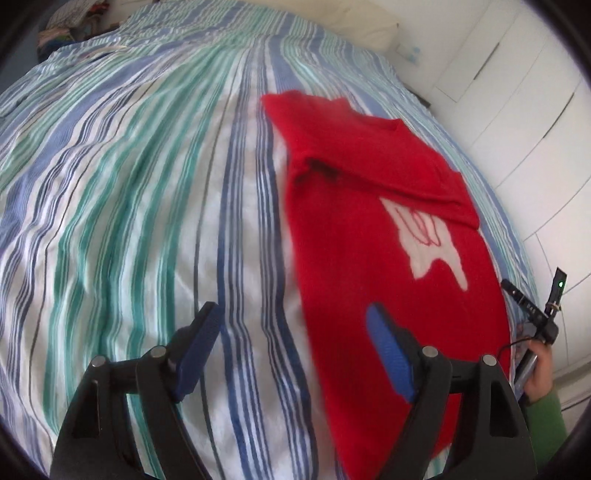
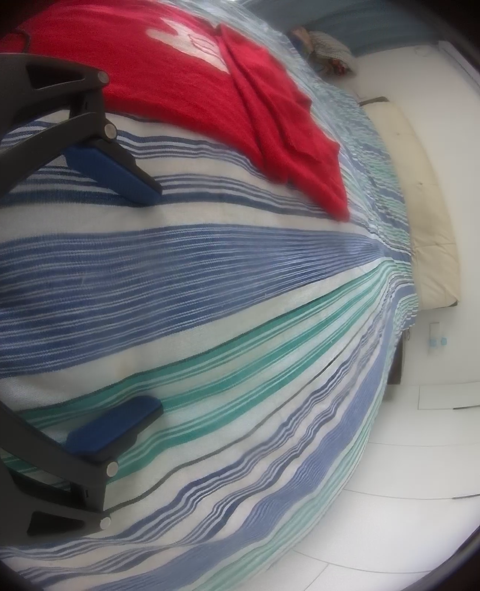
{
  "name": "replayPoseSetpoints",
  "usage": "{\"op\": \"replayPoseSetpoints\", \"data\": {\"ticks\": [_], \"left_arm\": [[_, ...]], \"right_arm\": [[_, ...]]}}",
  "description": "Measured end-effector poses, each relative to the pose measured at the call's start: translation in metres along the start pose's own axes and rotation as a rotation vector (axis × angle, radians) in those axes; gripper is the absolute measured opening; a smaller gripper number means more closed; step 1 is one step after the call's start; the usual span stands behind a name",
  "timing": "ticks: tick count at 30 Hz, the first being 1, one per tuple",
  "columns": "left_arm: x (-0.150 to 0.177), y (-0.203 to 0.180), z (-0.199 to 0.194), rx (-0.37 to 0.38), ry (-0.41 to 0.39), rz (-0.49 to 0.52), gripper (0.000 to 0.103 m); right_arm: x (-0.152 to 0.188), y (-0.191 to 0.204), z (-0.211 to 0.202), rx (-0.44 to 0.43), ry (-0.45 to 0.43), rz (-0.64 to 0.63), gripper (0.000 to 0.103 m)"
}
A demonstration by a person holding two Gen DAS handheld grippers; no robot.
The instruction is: Fold small clothes
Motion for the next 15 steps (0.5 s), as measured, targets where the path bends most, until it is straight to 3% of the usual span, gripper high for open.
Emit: {"op": "replayPoseSetpoints", "data": {"ticks": [2,5,8,12,14,15], "left_arm": [[0.027,-0.009,-0.013,0.0,-0.01,0.043,0.083],[0.059,-0.029,-0.027,0.004,0.003,0.128,0.083],[0.085,-0.044,-0.038,0.014,0.001,0.179,0.083],[0.092,-0.046,-0.035,0.07,0.002,0.119,0.083],[0.095,-0.046,-0.026,0.092,0.012,0.083,0.083],[0.096,-0.046,-0.02,0.096,0.02,0.071,0.082]], "right_arm": [[-0.002,0.003,-0.015,-0.045,-0.008,0.013,0.102],[-0.004,0.016,-0.057,-0.179,-0.021,0.016,0.101],[0.007,0.038,-0.106,-0.282,0.033,-0.118,0.101],[0.04,0.048,-0.161,-0.221,0.14,-0.398,0.101],[0.056,0.056,-0.178,-0.271,0.168,-0.417,0.101],[0.065,0.063,-0.182,-0.342,0.18,-0.372,0.101]]}}
Point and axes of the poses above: each gripper's, at about its wrist camera, not at the fingertips, and z roughly the way its jaws point, y to its left, x to its underside, the point moved 10 cm from there along z, roughly the way its jaws point, and after that the axes turned 4 degrees about y, right-handed, at the moved point
